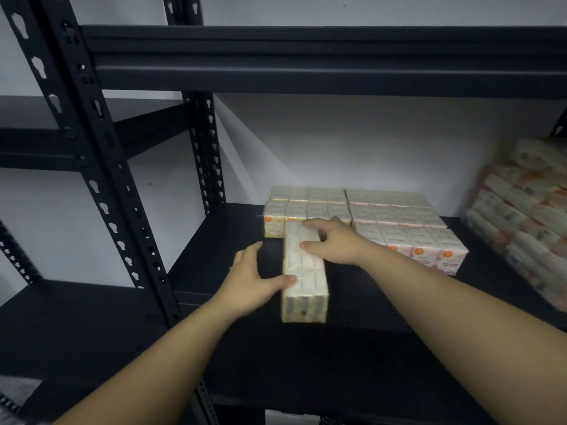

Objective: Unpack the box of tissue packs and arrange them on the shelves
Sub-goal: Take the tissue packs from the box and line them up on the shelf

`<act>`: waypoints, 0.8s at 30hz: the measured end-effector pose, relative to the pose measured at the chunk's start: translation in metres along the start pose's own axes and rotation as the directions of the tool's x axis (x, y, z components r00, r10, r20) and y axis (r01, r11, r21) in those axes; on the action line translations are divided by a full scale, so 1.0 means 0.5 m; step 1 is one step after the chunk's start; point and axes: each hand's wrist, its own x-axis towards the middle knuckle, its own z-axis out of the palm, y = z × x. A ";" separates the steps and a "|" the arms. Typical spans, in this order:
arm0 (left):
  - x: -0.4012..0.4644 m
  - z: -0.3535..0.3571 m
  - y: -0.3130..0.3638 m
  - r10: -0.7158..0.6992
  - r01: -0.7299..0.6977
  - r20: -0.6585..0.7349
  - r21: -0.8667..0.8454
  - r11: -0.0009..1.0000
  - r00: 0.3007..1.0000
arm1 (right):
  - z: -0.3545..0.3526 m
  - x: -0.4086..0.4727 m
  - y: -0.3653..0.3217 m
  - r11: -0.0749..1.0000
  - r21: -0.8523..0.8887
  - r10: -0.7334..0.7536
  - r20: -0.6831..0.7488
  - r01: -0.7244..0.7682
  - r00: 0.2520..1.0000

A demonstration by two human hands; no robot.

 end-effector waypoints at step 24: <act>0.045 -0.077 -0.023 0.327 -0.326 0.050 0.305 0.895 0.944 | 0.016 -0.065 0.019 0.953 -0.289 -0.140 -0.168 0.087 0.976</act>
